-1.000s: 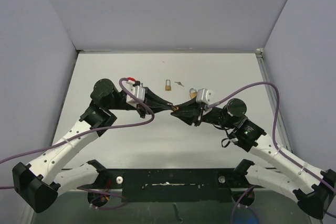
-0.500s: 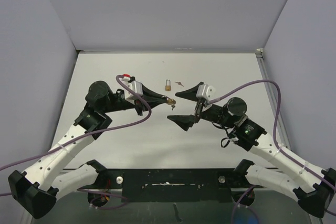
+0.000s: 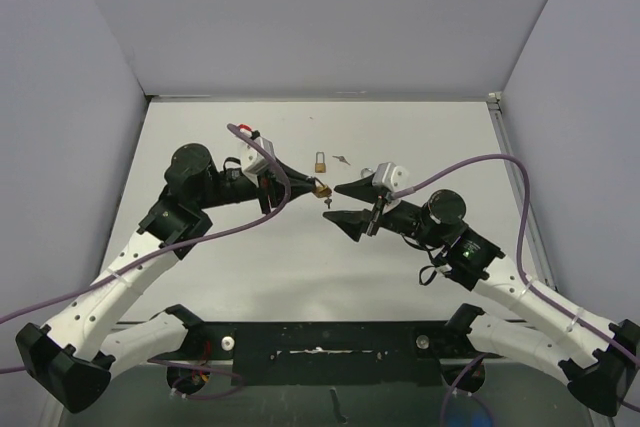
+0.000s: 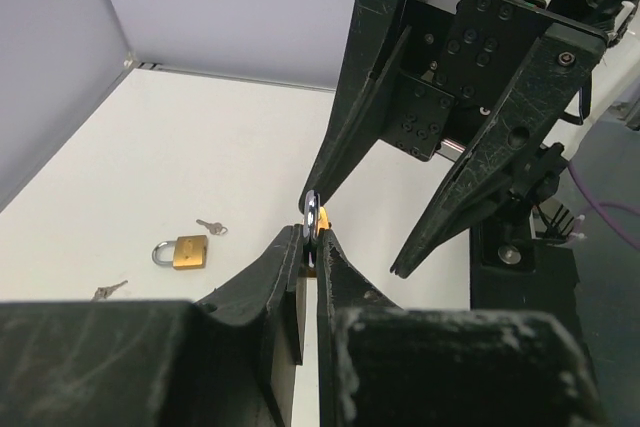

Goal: Lock with the key
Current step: Lock the lock, then remove the key from the lock.

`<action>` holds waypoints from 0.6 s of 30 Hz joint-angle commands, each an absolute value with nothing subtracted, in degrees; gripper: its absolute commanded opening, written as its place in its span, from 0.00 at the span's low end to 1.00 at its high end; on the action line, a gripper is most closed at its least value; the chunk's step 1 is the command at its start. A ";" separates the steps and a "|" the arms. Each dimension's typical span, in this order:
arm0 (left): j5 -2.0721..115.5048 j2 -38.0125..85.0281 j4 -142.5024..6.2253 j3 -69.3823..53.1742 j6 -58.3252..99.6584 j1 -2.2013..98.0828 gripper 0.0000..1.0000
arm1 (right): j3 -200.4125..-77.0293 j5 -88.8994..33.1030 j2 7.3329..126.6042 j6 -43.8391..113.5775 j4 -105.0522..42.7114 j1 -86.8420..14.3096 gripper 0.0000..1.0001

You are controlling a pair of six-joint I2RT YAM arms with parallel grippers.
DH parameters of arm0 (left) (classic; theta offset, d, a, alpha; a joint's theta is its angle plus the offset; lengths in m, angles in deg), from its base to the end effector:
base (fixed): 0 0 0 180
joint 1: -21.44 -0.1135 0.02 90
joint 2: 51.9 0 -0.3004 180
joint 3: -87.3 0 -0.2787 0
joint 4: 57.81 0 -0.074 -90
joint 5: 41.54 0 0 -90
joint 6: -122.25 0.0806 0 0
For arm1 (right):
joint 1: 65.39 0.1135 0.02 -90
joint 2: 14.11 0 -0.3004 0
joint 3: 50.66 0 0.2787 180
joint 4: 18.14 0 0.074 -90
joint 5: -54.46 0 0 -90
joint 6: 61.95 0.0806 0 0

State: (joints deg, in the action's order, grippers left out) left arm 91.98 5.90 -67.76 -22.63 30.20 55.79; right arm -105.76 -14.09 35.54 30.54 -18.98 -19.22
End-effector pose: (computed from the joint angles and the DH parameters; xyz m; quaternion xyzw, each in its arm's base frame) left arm 0.1871 -0.1951 0.4323 0.4358 0.5435 -0.4532 0.5562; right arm 0.1529 0.2018 0.3809 -0.3748 0.5675 0.4125 0.6060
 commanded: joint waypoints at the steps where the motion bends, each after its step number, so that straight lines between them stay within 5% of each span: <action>1: 91.57 5.99 -68.22 -18.51 27.35 55.13 0.00 | -105.63 -15.31 35.69 31.48 -13.50 -18.98 0.51; 18: 101.16 6.24 -59.28 -19.69 16.56 52.95 0.00 | -105.03 -15.20 36.55 31.59 -11.64 -18.94 0.47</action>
